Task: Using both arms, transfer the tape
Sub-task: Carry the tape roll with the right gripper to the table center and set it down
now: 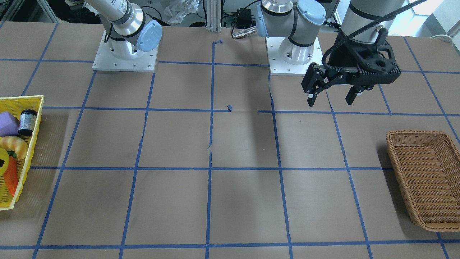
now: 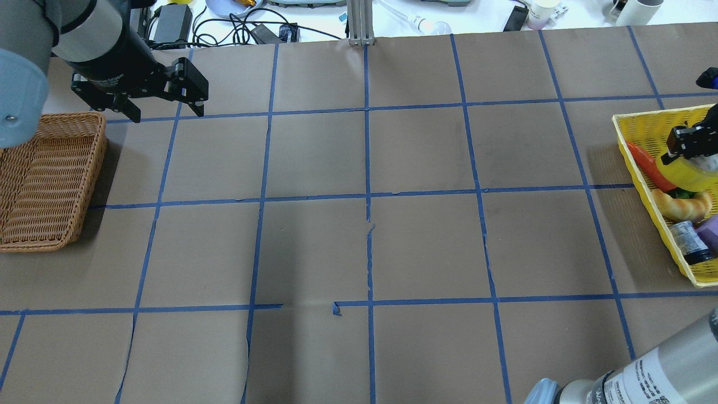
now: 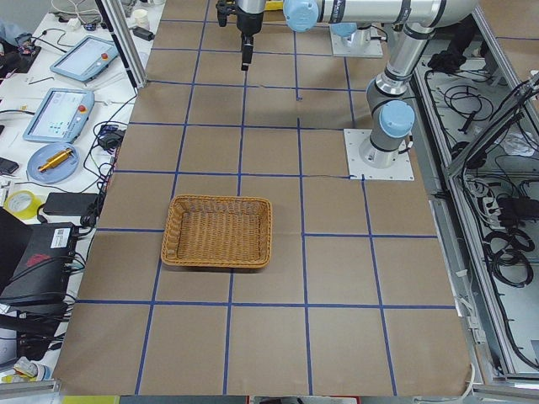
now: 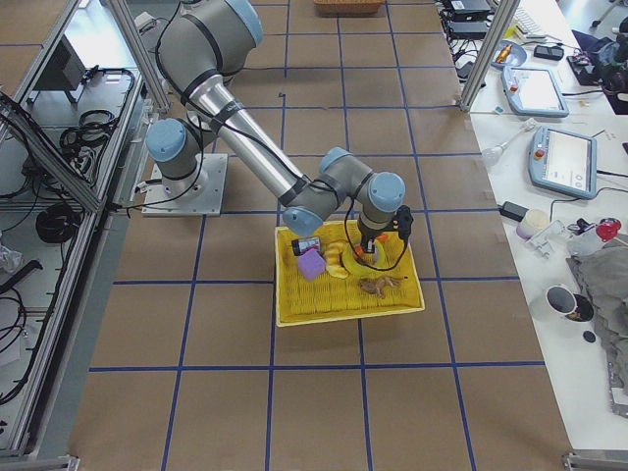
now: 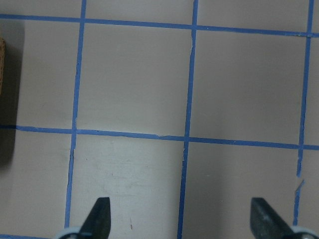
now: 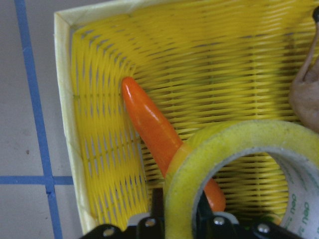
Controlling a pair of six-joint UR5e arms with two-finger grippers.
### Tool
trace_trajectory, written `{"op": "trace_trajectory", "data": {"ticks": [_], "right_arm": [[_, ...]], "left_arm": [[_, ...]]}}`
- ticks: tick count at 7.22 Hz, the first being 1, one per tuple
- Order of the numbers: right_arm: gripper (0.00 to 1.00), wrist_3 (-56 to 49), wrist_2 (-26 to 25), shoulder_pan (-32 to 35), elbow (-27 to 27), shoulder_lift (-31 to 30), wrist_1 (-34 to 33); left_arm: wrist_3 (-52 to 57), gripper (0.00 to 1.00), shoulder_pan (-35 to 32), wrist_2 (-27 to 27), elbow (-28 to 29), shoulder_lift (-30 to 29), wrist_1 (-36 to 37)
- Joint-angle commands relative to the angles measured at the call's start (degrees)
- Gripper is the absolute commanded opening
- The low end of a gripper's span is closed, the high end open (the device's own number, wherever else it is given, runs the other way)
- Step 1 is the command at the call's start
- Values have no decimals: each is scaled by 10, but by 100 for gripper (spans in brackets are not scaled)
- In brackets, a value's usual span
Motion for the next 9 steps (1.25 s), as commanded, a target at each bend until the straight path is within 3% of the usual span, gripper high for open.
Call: {"op": "trace_trajectory", "data": {"ticks": [1,3,6,9], "right_arm": [[0,0,-27,6,-3,-60,38],[0,90,-39,62,-3,-112,72],[0,376,-40,287,-3,-109,58],[0,684,-64,481,-9,-30,-32]], "left_arm": [[1,100,0,0,1,0,0],[1,100,0,1,1,0,0],[0,100,1,1,1,0,0],[0,100,1,1,1,1,0]]}}
